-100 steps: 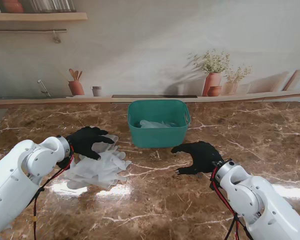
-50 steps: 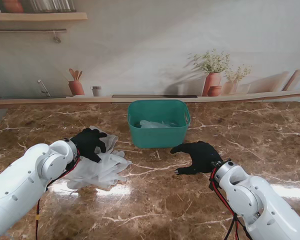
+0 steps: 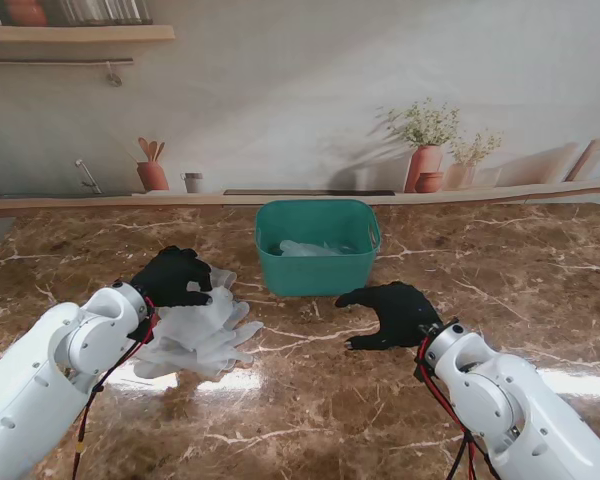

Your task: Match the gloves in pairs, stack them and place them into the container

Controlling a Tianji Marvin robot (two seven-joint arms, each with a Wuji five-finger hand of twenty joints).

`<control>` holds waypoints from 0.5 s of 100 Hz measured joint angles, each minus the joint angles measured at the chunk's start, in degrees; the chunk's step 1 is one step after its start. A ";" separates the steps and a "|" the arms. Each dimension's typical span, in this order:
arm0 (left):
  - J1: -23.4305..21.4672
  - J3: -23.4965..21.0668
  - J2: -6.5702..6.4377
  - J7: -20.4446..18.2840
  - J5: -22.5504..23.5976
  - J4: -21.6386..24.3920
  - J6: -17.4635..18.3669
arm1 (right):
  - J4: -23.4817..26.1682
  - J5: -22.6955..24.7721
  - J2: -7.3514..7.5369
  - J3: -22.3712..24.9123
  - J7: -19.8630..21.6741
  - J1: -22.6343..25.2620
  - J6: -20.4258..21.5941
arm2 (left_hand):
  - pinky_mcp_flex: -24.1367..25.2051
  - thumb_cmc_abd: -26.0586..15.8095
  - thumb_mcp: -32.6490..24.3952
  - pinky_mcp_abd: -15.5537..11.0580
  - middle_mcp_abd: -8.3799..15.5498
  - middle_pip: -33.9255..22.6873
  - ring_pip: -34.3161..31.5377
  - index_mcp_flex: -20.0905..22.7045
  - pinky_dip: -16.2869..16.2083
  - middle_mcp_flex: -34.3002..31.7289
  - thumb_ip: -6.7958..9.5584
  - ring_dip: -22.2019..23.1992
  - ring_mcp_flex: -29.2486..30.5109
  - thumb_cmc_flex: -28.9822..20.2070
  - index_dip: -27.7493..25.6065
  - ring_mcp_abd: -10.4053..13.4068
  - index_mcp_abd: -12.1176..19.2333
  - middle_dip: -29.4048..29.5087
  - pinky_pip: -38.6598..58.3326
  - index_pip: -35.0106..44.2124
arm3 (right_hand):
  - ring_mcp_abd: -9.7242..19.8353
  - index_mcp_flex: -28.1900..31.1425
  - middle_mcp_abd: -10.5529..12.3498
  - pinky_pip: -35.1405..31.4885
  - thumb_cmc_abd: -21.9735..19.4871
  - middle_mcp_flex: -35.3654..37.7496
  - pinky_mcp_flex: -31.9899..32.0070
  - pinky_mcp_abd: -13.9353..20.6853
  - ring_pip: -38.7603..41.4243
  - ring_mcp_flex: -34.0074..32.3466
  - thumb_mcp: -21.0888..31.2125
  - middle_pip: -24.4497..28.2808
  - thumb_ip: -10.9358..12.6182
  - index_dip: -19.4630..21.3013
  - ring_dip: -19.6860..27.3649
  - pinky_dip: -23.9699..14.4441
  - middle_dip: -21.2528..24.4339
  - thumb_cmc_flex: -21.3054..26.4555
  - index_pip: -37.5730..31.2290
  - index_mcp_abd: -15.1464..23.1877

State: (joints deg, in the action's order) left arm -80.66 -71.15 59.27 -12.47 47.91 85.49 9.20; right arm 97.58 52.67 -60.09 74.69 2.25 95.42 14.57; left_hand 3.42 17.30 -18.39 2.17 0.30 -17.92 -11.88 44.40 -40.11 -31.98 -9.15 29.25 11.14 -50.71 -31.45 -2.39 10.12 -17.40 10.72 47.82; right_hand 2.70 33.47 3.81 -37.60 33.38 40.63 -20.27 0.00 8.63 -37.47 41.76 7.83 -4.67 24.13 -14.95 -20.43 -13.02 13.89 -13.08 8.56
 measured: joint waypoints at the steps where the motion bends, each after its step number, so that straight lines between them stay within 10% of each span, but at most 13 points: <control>1: -0.29 -0.22 0.01 -0.14 -0.18 0.48 -0.06 | 0.00 0.16 0.00 -0.07 -0.41 0.03 0.00 | 0.01 -0.11 0.51 0.00 -0.04 -0.47 -0.85 0.00 -0.40 -0.79 0.00 0.68 0.63 -0.02 -0.66 -0.09 0.00 -0.49 0.13 -0.02 | 0.00 0.00 0.00 0.00 0.00 0.28 -0.13 -0.04 0.10 -0.06 0.00 0.02 0.00 0.00 -0.02 -0.04 -0.16 0.00 0.00 0.00; 26: -6.72 -3.53 0.26 -2.74 -9.48 11.33 -4.04 | -0.23 5.20 -0.34 -2.54 -12.00 1.15 0.06 | 0.56 -2.21 2.93 2.29 -1.46 -4.98 -12.56 -0.04 -9.09 -22.95 1.07 10.13 19.82 -0.68 -6.12 -5.82 -1.18 -8.01 6.17 -0.76 | -0.77 0.04 0.01 -10.40 3.06 5.83 -3.70 -2.92 6.39 -7.33 -0.49 4.57 0.00 1.20 -7.47 -9.12 -6.64 0.70 -1.58 -3.41; 50: -9.79 -3.08 1.16 -2.77 -21.79 17.43 -11.91 | -5.56 11.29 -1.15 -7.17 -31.46 0.62 2.58 | 0.03 -2.95 3.91 4.22 -4.23 -7.64 -22.87 0.02 -9.25 -31.14 1.19 16.48 28.44 -3.20 -6.86 -9.44 -6.25 -9.98 25.09 0.90 | -0.66 -5.22 0.22 -4.72 3.63 -1.74 3.24 -2.95 3.54 0.42 -5.31 5.80 0.21 4.28 -8.02 -10.27 -10.07 7.95 -0.87 -6.41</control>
State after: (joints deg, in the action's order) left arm -90.45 -74.22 60.43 -15.24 26.12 102.91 -2.71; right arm 92.02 63.97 -61.23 67.53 -29.20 96.04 17.15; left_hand 3.44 14.35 -14.48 6.39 -3.94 -25.56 -34.75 44.41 -49.35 -63.13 -7.97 45.73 39.58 -53.91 -38.30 -11.83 3.87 -27.38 35.81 48.72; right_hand 2.05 28.26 4.04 -42.32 37.02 38.89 -17.03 -2.95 12.17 -37.05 36.45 13.63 -4.46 28.41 -22.97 -30.70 -23.09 21.84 -13.96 2.15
